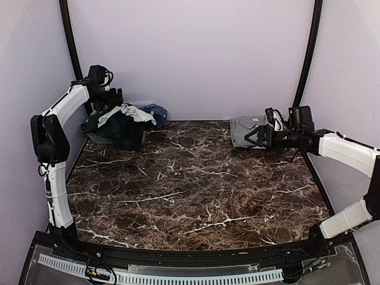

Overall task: Fold and stack the mixed laundry pile
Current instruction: Pick up the crumpled T-shirt from the bin.

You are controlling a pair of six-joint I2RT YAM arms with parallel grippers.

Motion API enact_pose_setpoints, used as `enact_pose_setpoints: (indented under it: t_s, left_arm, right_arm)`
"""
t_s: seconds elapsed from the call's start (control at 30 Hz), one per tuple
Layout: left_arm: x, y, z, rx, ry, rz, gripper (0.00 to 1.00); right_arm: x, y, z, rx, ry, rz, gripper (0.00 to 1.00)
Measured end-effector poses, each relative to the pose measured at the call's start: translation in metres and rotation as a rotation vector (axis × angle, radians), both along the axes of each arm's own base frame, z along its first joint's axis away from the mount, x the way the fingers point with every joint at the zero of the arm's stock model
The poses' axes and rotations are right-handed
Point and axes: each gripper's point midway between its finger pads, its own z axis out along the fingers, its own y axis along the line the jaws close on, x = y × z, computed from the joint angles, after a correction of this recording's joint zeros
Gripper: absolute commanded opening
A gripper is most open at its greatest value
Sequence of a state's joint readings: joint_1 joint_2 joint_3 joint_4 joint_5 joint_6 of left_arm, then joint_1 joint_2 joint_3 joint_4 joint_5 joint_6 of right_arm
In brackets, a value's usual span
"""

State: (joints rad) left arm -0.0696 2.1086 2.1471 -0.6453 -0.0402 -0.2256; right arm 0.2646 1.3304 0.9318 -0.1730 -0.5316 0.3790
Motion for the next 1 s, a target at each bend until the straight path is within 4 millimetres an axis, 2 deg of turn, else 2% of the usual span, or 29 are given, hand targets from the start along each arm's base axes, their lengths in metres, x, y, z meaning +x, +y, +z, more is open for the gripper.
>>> enact_pose_setpoints:
  t_s: [0.07, 0.13, 0.17, 0.2, 0.23, 0.27, 0.3, 0.37, 0.47, 0.63, 0.8, 0.93, 1.0]
  left_arm:
    - [0.011, 0.003, -0.011, 0.026, 0.008, 0.009, 0.87]
    - [0.019, 0.006, -0.023, 0.050, 0.024, 0.016, 0.75]
    - [0.021, 0.008, -0.029, 0.056, 0.033, 0.021, 0.60]
    - [0.022, 0.008, -0.035, 0.067, 0.046, 0.018, 0.51]
    - [0.023, 0.009, -0.041, 0.069, 0.061, 0.023, 0.33]
    - [0.023, 0.009, -0.047, 0.077, 0.075, 0.020, 0.25]
    - [0.022, 0.010, -0.051, 0.078, 0.088, 0.021, 0.09]
    - [0.021, 0.009, -0.051, 0.075, 0.099, 0.015, 0.01]
    - [0.023, 0.002, -0.034, 0.045, 0.073, -0.009, 0.00]
    - [0.026, -0.017, 0.022, -0.049, -0.047, -0.088, 0.00]
    - [0.005, -0.052, 0.102, -0.123, -0.198, -0.201, 0.00]
    - [-0.037, -0.110, 0.175, -0.171, -0.333, -0.359, 0.00]
    - [-0.071, -0.152, 0.217, -0.206, -0.422, -0.478, 0.00]
  right_arm:
    - [0.000, 0.000, 0.000, 0.000, 0.000, 0.000, 0.99]
    - [0.000, 0.000, 0.000, 0.000, 0.000, 0.000, 0.99]
    - [0.000, 0.000, 0.000, 0.000, 0.000, 0.000, 0.99]
    - [0.000, 0.000, 0.000, 0.000, 0.000, 0.000, 0.99]
    - [0.000, 0.000, 0.000, 0.000, 0.000, 0.000, 0.99]
    - [0.000, 0.000, 0.000, 0.000, 0.000, -0.001, 0.99]
    - [0.000, 0.000, 0.000, -0.001, 0.000, -0.001, 0.99]
    - [0.001, -0.001, 0.000, -0.003, 0.000, -0.005, 0.99]
    - [0.001, -0.001, -0.001, -0.005, 0.000, -0.007, 0.99]
    - [0.001, -0.001, -0.001, -0.004, 0.001, -0.007, 0.99]
    - [0.000, -0.001, 0.002, -0.001, -0.002, -0.008, 0.99]
    - [-0.003, -0.002, 0.007, 0.003, -0.013, -0.007, 0.99]
    - [-0.003, -0.002, 0.010, 0.005, -0.019, -0.005, 0.99]
